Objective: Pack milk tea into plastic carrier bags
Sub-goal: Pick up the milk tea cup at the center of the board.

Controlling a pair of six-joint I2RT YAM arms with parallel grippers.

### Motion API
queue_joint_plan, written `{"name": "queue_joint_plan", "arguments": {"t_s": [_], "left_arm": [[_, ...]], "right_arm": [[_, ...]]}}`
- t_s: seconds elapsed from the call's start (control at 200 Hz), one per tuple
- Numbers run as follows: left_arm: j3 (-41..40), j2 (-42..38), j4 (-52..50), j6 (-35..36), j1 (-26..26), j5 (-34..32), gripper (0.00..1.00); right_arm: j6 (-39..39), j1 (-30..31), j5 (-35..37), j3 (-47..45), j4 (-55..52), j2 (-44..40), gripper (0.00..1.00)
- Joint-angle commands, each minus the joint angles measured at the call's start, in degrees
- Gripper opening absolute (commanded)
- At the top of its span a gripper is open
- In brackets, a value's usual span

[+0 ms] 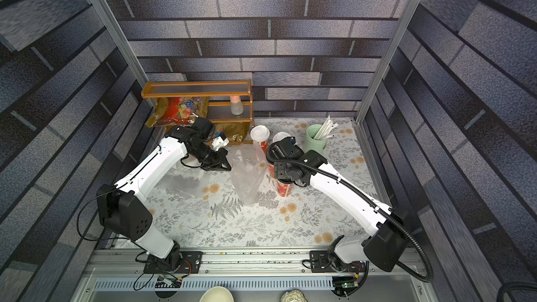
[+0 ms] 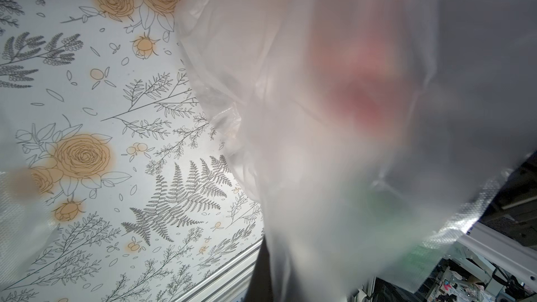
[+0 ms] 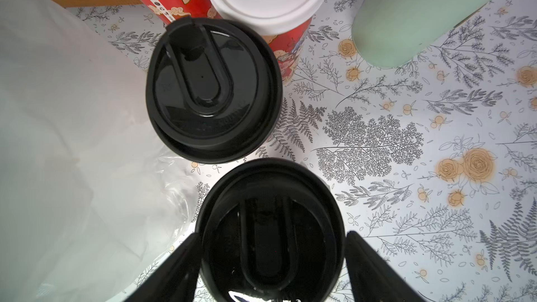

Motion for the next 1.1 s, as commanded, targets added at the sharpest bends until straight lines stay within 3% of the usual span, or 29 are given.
{"name": "queue_joint_plan", "arguments": {"t_s": [0.0, 0.752, 0.927, 1.092], "left_arm": [[-1.0, -0.2, -0.2, 0.3, 0.5, 1.1, 0.02], [-1.6, -0.4, 0.1, 0.2, 1.0, 1.3, 0.02], [-2.0, -0.5, 0.5, -0.1, 0.9, 1.3, 0.02], [-1.9, -0.5, 1.0, -0.5, 0.7, 1.5, 0.02]], "right_arm": [[-0.8, 0.1, -0.9, 1.5, -3.4, 1.3, 0.79], [-0.6, 0.1, -1.5, 1.8, -5.4, 4.7, 0.75], [-0.5, 0.2, -0.9, 2.7, -5.9, 4.5, 0.67], [-0.6, 0.2, -0.1, 5.3, -7.8, 3.1, 0.67]]}}
